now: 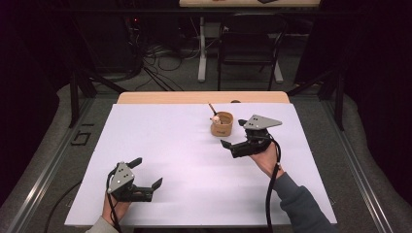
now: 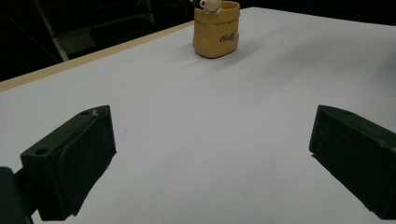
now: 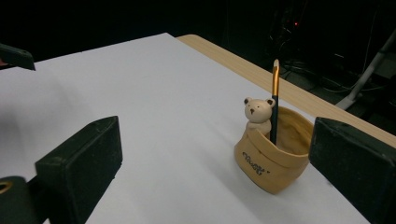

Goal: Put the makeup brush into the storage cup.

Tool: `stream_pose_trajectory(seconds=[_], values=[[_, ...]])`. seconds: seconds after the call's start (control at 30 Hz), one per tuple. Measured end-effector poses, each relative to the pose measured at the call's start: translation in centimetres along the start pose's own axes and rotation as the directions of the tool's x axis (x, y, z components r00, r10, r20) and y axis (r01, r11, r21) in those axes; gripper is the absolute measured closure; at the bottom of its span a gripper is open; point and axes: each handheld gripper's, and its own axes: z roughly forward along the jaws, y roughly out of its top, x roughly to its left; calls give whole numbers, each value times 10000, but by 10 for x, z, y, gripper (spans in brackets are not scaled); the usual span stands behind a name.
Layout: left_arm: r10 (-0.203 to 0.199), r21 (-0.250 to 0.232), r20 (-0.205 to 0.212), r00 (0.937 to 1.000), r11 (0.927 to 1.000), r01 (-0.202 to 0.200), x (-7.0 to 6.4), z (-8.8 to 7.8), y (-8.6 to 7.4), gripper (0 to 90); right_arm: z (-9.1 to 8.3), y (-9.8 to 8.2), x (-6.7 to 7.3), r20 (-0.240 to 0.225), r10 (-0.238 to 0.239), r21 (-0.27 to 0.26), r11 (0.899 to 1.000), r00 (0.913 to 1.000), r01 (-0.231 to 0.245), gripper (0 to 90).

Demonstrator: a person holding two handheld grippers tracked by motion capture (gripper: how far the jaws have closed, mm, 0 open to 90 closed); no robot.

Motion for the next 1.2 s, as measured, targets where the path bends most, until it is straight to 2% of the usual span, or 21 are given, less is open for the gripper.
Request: stream_pose_trajectory(seconds=[0.57, 0.83, 0.97, 1.1, 1.2], values=[[-36, -24, -39, 10000, 10000, 36, 1, -1, -1, 6, -33, -23, 22, 184, -323, -758, 9966, 9993, 336, 0], [-42, -21, -76, 10000, 10000, 42, 1, -1, -1, 5, -51, -36, 29, 529, -630, -1053, 9921, 9966, 683, 0], [-36, -32, -105, 9999, 10000, 36, 2, -2, -1, 4, -61, -45, 31, 708, -462, -1268, 9904, 9964, 549, 0], [-74, -41, -93, 9999, 10000, 74, 2, -2, -1, 4, -69, -58, 36, 1119, -523, -1540, 9856, 9923, 693, 0], [-72, -48, -85, 9999, 10000, 72, 2, -2, -1, 4, -72, -67, 39, 1174, -594, -1526, 9853, 9913, 771, 0]])
